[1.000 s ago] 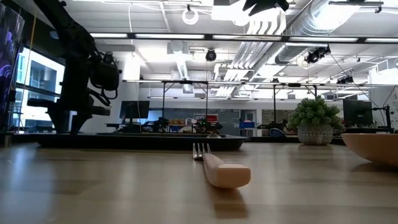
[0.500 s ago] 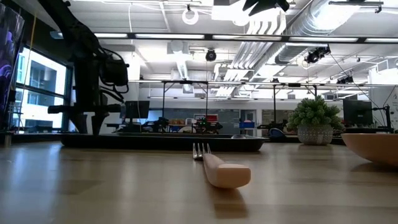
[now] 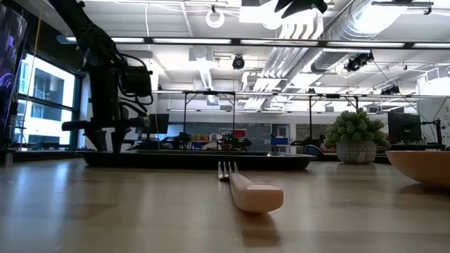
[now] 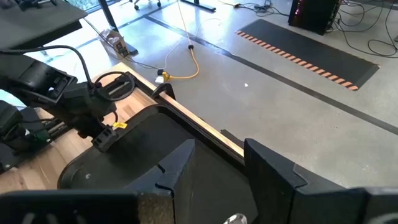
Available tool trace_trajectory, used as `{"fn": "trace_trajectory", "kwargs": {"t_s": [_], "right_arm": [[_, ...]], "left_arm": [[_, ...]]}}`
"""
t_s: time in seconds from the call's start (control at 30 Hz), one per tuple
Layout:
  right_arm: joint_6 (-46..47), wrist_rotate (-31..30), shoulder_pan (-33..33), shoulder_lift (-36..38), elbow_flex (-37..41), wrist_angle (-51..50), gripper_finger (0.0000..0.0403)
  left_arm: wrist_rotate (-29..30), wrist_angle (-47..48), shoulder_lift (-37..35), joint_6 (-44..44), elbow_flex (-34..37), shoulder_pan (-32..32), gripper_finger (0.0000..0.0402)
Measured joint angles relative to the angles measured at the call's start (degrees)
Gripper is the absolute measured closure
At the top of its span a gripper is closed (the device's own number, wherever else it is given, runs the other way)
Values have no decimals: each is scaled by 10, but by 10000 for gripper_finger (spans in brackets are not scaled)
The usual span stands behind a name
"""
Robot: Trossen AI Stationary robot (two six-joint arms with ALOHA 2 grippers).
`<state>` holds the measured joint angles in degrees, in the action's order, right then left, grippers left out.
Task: Pick and place plate/cup/fork/spoon on tray
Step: Move the black tray from top left to the top center of the table
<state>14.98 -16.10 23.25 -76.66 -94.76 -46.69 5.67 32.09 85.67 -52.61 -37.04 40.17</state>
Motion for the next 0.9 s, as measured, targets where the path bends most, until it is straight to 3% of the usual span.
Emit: {"fn": "trace_trajectory", "kwargs": {"t_s": [0.9], "right_arm": [[0,0,0,0,0,-8,273]], "left_arm": [[-18,-48,4,-7,-18,-32,307]]}}
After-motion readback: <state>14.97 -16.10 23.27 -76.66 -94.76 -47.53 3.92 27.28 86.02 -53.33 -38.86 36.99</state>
